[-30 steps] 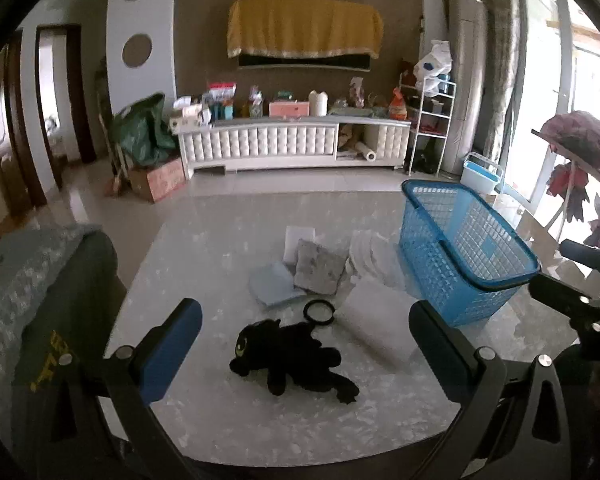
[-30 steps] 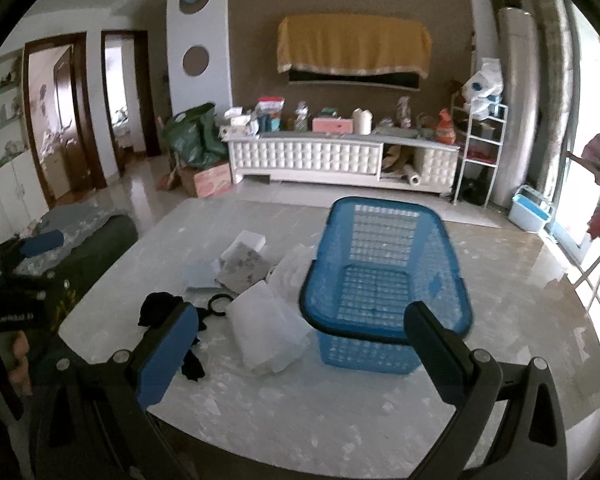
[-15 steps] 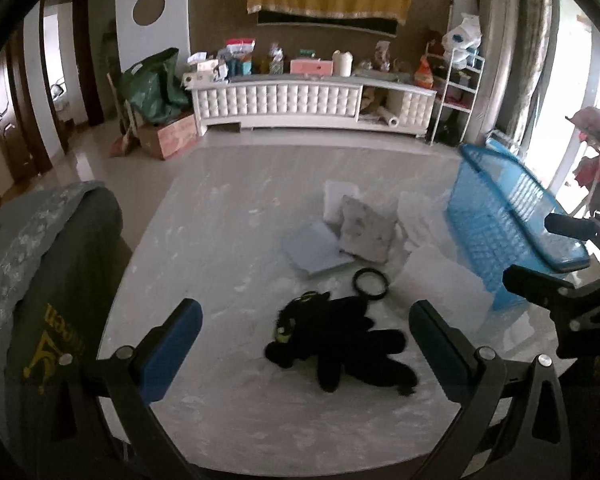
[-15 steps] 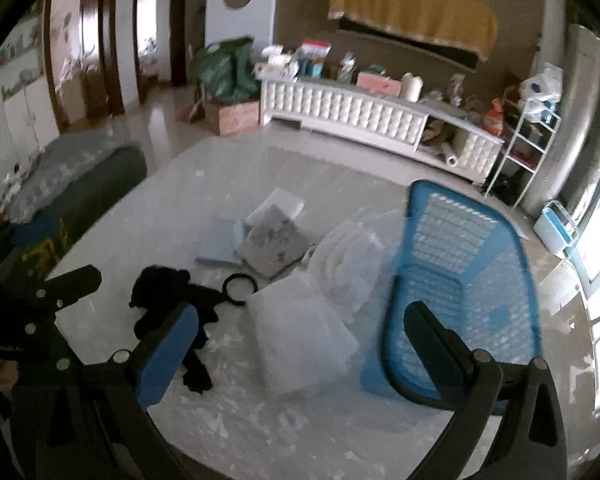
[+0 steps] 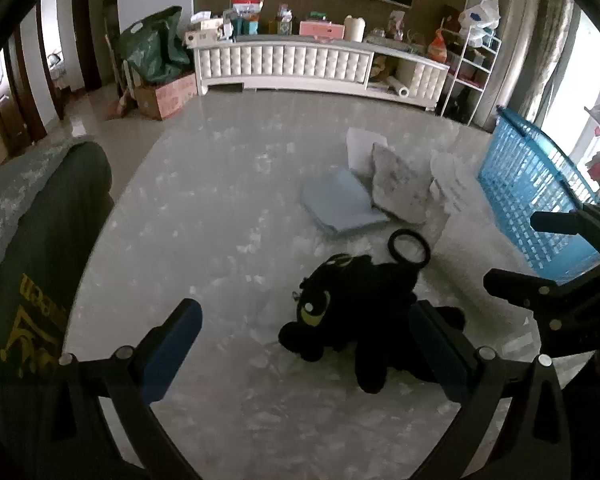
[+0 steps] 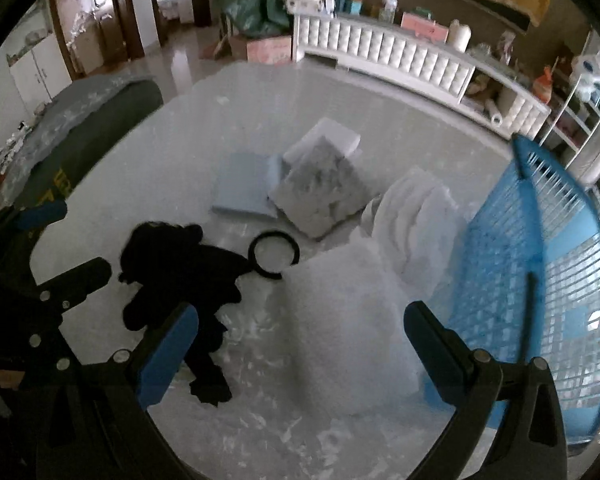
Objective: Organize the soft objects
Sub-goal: 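Reach the right gripper to the white bubble-wrap pouch and grasp it, then lift the pouch with the right gripper while the left gripper grasps the black plush toy, then release the pouch into the blue basket with the right gripper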
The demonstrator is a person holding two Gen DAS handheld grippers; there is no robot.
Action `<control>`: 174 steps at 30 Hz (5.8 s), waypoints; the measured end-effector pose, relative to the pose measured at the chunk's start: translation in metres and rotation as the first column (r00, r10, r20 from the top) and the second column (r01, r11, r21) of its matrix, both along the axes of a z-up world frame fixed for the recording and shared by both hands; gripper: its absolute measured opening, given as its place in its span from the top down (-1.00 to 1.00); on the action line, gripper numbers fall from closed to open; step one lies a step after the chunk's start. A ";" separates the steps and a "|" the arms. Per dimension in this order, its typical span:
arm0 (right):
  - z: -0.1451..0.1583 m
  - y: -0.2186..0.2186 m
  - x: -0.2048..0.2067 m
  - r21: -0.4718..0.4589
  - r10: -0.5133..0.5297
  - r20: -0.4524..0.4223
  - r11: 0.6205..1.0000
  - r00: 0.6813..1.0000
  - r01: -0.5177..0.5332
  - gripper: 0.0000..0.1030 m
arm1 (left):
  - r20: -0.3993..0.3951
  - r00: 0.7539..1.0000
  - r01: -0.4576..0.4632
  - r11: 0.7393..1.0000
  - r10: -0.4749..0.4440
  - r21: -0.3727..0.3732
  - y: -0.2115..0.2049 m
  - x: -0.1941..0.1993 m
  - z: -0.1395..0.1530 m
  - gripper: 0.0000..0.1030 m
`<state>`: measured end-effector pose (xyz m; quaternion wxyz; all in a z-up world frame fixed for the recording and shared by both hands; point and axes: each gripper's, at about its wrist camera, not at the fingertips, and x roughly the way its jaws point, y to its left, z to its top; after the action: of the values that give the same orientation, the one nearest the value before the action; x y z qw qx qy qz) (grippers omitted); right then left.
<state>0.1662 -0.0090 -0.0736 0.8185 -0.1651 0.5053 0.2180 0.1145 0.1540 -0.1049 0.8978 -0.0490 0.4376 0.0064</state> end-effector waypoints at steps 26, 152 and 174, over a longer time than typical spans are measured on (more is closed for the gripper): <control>-0.061 -0.003 0.040 -0.103 -0.108 -0.184 0.991 0.977 0.090 -0.89 | -0.050 0.998 0.027 0.998 -0.030 -0.062 0.009 0.015 -0.032 -1.00; -0.007 -0.151 0.044 -0.121 -0.094 -0.119 0.989 0.988 0.080 -0.94 | -0.216 0.976 0.018 1.000 -0.018 -0.002 -0.051 0.060 -0.063 -0.34; 0.050 -0.183 -0.041 0.096 -0.319 0.103 0.946 0.942 0.310 -1.00 | -0.023 0.997 0.076 0.997 -0.075 0.031 -0.084 0.020 0.044 -0.34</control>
<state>0.1254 -0.1921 -0.0232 0.8768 -0.0623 0.4674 0.0941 0.1344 0.0704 -0.0609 0.8933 -0.0179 0.4487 -0.0200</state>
